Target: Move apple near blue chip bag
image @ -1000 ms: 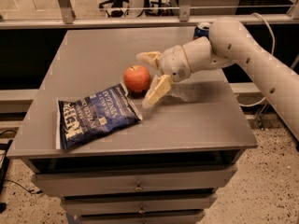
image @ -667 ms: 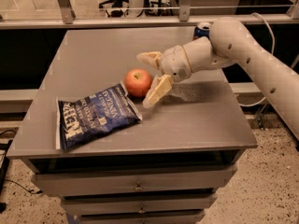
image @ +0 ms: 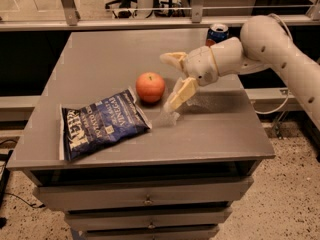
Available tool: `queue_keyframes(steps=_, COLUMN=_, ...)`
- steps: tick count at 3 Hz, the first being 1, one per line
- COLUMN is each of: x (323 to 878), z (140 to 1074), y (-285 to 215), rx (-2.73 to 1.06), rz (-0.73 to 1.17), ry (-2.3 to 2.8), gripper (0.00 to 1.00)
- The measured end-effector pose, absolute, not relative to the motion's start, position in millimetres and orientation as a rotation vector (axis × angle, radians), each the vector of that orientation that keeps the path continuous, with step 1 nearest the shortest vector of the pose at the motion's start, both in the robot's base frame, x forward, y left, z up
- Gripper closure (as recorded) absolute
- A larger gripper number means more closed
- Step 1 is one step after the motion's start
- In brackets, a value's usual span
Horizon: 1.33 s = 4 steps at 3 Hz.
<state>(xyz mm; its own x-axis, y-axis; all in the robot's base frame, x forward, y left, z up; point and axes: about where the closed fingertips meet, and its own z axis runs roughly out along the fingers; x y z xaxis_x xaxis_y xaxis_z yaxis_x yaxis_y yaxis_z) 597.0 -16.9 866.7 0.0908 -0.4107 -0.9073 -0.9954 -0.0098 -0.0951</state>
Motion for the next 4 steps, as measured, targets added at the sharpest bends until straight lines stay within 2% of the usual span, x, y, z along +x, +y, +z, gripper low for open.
queue_keyframes(steps=3, x=612, z=931, y=-162, rx=-1.325, rz=0.614, ry=1.55, gripper=0.0)
queue_keyframes(steps=4, x=612, z=932, y=-161, rx=-1.325, rz=0.614, ry=1.548, gripper=0.0)
